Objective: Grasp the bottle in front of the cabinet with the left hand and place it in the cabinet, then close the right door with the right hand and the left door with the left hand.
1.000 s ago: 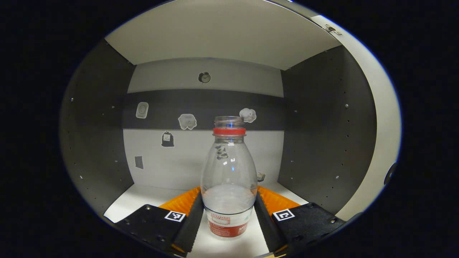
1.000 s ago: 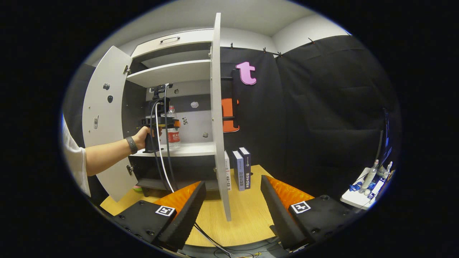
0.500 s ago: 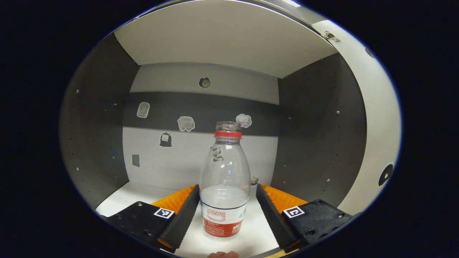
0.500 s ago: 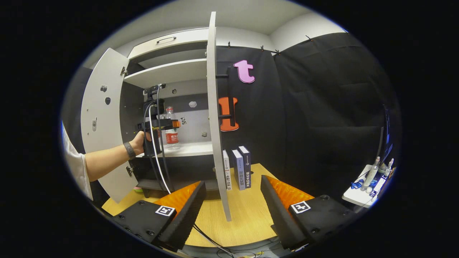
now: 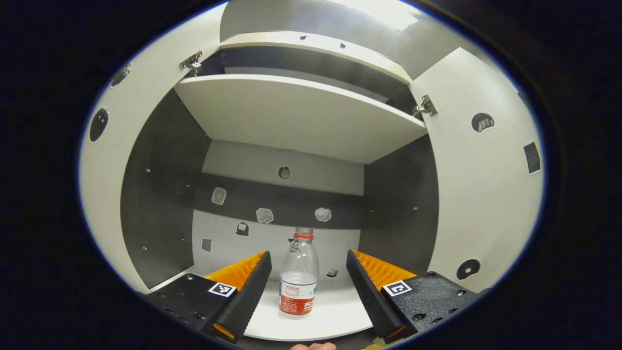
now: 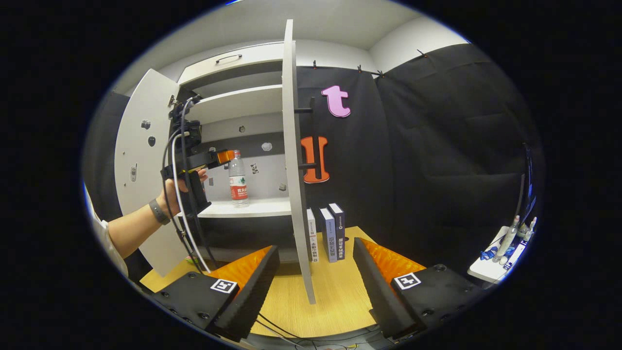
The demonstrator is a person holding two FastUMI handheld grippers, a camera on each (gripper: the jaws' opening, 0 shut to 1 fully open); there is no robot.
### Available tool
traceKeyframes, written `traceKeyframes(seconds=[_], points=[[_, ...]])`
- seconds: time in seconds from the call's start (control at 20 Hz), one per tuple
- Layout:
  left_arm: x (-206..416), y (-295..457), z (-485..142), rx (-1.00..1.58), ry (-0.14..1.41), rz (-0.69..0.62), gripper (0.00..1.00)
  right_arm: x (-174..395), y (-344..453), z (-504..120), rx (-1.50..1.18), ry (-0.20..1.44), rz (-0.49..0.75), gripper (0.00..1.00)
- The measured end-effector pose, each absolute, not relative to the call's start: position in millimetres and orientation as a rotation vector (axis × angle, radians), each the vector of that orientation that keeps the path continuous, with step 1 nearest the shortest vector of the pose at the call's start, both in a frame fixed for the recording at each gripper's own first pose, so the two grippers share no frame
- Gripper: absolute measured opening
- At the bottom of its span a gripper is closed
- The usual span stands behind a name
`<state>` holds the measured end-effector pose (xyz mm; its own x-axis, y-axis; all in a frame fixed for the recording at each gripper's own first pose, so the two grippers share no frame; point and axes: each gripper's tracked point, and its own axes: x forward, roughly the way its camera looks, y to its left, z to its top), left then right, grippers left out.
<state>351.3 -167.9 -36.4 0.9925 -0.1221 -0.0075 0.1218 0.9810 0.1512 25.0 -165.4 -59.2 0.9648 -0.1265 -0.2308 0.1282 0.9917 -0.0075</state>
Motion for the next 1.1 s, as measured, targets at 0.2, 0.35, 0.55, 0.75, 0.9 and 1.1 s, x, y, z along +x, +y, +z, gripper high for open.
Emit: traceKeyframes(seconds=[0.2,0.35,0.55,0.75,0.9,1.1], points=[[297,-176,-14,0.121,-0.013,-0.139,0.94,28,-156,-49,0.025,0.206,-0.066,1.00],[250,-164,-6,0.122,-0.009,-0.106,0.94,29,-153,-41,0.023,0.186,-0.020,1.00],[190,-131,-2,0.126,-0.011,-0.011,0.94,31,-146,-34,0.018,0.168,0.041,1.00],[127,-86,-5,0.122,-0.003,0.114,0.94,37,-138,-27,0.022,0.149,0.098,1.00],[83,-46,-3,0.150,-0.024,0.239,0.94,42,-134,-23,0.033,0.125,0.129,1.00],[31,12,7,0.168,-0.041,0.430,0.95,48,-133,-22,0.015,0.115,0.153,0.94]])
